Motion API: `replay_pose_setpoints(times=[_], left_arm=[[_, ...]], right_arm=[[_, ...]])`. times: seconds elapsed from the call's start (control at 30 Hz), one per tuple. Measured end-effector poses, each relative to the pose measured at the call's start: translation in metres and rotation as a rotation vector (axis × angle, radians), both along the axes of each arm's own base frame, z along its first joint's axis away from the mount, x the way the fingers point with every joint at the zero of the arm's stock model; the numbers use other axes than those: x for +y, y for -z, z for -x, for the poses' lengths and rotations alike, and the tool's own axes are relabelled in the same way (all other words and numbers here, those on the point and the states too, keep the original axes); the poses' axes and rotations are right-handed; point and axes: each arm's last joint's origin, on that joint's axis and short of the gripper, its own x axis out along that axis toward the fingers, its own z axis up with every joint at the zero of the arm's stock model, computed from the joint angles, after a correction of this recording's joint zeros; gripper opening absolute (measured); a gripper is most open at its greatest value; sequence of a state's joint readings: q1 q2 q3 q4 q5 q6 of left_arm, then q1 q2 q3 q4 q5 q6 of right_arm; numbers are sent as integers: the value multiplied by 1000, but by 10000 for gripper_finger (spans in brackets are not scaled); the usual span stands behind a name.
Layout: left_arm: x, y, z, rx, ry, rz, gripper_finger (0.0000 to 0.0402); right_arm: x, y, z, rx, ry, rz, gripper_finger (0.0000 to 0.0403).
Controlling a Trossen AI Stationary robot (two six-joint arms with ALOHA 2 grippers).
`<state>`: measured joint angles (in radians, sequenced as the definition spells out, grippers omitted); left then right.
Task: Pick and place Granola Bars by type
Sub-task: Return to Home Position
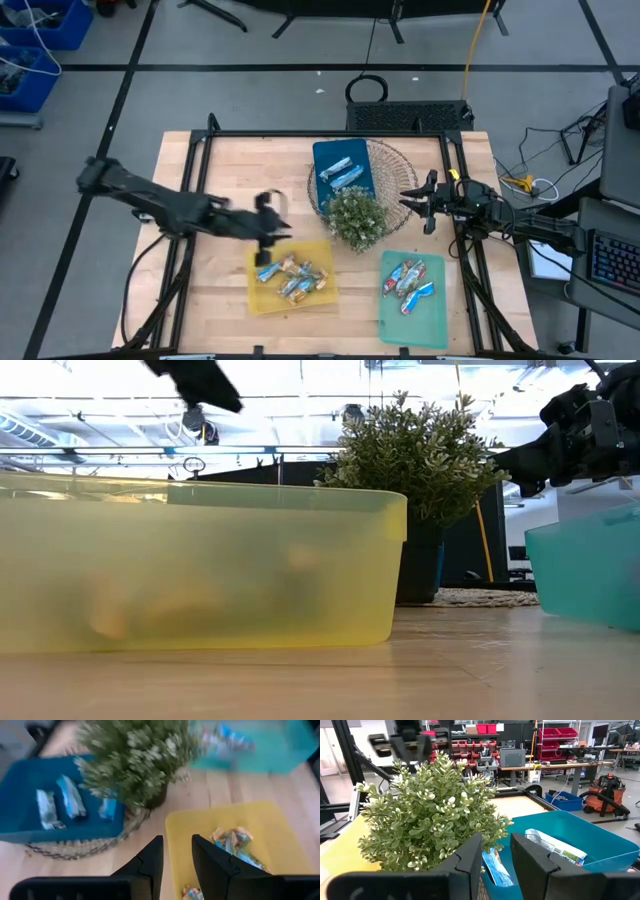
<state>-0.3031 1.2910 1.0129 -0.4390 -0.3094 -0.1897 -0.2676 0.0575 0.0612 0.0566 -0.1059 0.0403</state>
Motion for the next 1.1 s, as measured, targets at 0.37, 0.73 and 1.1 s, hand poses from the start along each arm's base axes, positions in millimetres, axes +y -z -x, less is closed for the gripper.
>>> replay_pose_setpoints(times=[0.37, 0.73, 1.1], left_arm=[[46, 58, 97, -479, 84, 188, 108], [61, 69, 147, -661, 40, 96, 108], [66, 68, 166, -724, -20, 14, 108]], right_arm=[[0, 0, 0, 3, 0, -1, 93], [0, 0, 0, 4, 0, -1, 93], [0, 0, 0, 4, 0, -1, 93]])
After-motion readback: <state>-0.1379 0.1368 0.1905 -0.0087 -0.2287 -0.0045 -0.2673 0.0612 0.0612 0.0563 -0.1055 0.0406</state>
